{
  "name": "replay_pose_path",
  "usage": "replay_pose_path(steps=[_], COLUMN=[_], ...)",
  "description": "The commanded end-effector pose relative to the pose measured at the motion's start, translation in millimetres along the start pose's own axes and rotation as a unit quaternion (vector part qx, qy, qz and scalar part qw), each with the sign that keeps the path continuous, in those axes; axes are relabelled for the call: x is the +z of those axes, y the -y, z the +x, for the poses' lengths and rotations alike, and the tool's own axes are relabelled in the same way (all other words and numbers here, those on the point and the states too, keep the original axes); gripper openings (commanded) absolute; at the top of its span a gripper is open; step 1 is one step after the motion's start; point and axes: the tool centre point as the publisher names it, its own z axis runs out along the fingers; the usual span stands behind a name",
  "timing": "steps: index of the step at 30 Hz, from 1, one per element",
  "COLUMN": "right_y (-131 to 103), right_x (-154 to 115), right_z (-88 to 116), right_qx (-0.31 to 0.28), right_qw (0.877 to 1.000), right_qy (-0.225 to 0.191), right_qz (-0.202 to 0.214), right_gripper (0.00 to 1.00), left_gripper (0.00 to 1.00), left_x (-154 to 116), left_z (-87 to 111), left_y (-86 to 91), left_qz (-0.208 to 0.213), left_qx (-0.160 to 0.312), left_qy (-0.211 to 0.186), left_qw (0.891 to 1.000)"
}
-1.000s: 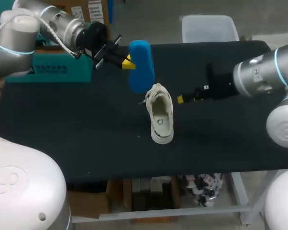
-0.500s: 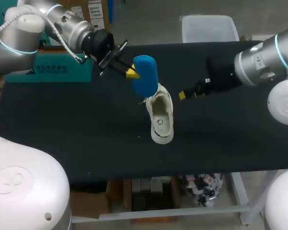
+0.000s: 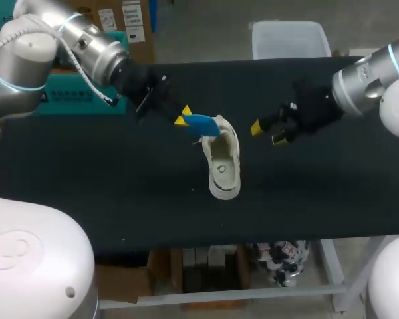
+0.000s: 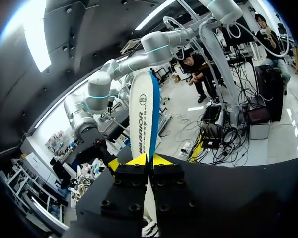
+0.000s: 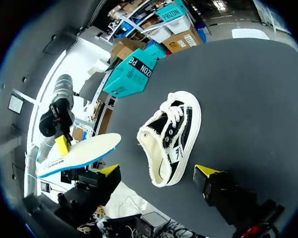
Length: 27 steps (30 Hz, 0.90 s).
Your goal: Open the shoe tongue, take the insole out of the shoe, put the insole back into the shoe, and pack the shoe into the shoebox
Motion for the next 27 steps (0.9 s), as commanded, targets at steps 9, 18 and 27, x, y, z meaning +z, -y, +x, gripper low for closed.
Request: replay_pose_path(steps=[9,18,27], right_y=[2.2,4.5,23.5], right_x=[-4.3,17.9,27.7], right_z=[6.9,11.4,24.0], right_qx=[0.178,0.265,0.352], right_qw=[0.981,0.959,0.925], right_qy=[-0.074,-0.091,-0.145], right_qz=[0.021,0.024,0.004], right_gripper=[1.0,1.0,1.0], left_gripper=[0.0,0.0,0.0], left_x=[18.5,31.6,46.4], left_z=[14.5,19.0,28.5], left_y=[8.4,4.3,-3.0], left_qz=[-0.038,-0.048,-0.054], left_qx=[0.078,0.106,0.133], left_qy=[0.015,0.01,0.012], left_qw=[0.996,0.993,0.99])
